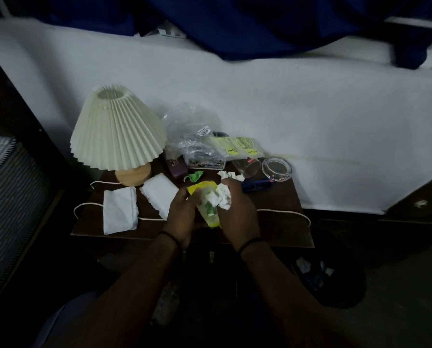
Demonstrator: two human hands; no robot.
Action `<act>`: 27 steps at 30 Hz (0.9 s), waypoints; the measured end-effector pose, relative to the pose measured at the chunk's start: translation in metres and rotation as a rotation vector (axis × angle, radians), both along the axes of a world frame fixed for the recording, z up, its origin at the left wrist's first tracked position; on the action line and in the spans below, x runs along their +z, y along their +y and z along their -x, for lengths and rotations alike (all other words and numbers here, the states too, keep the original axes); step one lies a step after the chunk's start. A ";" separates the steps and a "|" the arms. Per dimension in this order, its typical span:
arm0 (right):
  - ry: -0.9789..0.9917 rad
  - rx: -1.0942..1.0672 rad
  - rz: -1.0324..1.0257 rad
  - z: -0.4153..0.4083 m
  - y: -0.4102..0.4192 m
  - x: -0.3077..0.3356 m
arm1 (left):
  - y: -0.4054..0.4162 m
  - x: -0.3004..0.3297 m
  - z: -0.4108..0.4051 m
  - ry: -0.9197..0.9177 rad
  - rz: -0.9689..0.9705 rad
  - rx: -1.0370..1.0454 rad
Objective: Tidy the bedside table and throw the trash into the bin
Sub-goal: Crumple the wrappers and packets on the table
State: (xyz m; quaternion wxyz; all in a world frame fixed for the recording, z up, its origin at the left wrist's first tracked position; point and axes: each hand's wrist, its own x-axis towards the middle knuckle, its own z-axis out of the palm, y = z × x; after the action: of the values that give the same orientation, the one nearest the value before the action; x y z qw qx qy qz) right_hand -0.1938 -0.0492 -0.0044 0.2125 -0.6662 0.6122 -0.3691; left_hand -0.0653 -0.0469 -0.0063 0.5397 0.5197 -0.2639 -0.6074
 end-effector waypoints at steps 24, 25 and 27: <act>-0.366 0.108 -0.187 0.058 0.029 0.053 | 0.034 0.035 0.032 -0.014 0.122 -0.121; -0.388 0.192 -0.235 0.066 0.027 0.060 | 0.034 0.039 0.037 -0.010 0.124 -0.135; -0.393 0.278 -0.304 0.084 0.025 0.073 | 0.032 0.050 0.055 -0.029 0.130 -0.162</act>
State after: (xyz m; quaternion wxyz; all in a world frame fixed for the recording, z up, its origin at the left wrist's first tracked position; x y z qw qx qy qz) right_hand -0.2774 -0.0240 0.0688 0.4732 -0.6198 0.5103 -0.3626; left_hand -0.1201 -0.0153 0.0437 0.5175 0.4695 -0.3518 -0.6229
